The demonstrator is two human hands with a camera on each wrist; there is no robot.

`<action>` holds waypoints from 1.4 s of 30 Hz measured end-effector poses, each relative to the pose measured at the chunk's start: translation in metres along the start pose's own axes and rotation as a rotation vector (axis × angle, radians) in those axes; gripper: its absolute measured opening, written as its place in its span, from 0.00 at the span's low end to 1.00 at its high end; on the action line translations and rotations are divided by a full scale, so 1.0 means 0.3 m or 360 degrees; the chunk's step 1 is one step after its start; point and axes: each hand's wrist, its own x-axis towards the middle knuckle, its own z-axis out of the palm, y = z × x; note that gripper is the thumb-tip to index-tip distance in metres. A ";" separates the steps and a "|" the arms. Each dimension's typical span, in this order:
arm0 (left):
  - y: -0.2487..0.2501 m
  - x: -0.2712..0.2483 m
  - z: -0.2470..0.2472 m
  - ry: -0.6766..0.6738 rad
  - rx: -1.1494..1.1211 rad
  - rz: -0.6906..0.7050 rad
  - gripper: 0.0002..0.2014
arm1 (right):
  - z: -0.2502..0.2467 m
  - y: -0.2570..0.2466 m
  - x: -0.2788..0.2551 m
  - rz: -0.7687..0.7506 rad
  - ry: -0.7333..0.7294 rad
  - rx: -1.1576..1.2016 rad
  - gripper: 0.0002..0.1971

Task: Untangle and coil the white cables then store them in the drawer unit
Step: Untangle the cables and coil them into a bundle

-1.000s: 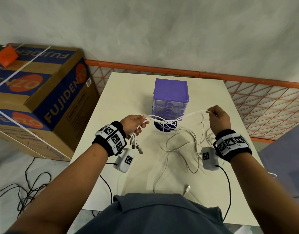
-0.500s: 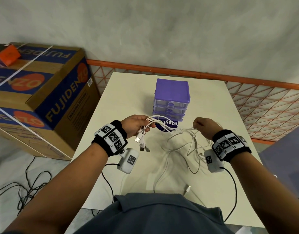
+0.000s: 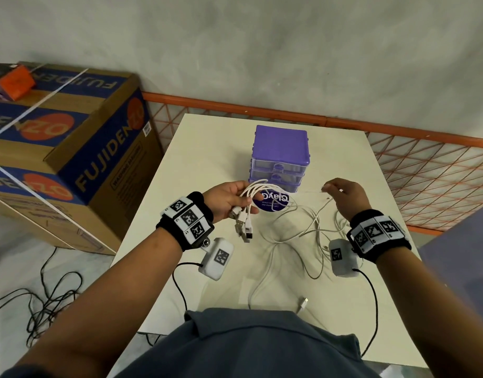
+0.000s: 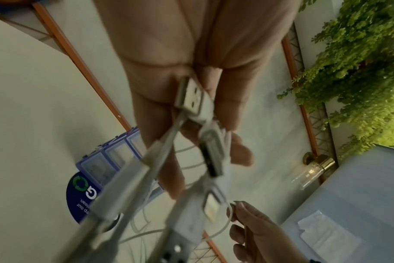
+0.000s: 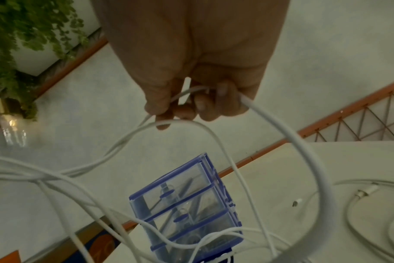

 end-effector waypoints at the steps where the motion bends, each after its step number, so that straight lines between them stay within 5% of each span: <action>1: -0.001 -0.001 0.005 -0.0003 -0.0009 0.0006 0.15 | 0.000 0.002 0.002 0.0003 0.0055 0.0053 0.07; 18: -0.013 0.001 0.033 0.0062 -0.0059 -0.0050 0.09 | -0.036 -0.003 0.014 0.0054 0.0518 0.0380 0.08; 23: -0.027 0.004 0.003 0.0167 -0.0011 -0.0009 0.09 | -0.028 -0.001 0.015 0.0102 0.0200 0.0202 0.19; 30: -0.029 0.002 -0.028 0.0238 -0.0071 -0.0021 0.11 | -0.004 -0.044 -0.026 0.0101 -0.0709 -0.0420 0.06; 36: -0.033 -0.002 -0.045 0.0326 -0.0074 -0.0117 0.12 | -0.015 -0.029 -0.005 0.0010 -0.0036 -0.0285 0.11; 42: -0.038 0.007 -0.048 0.0371 -0.0153 -0.0135 0.12 | -0.020 -0.035 -0.026 -0.0029 -0.0343 -0.0449 0.08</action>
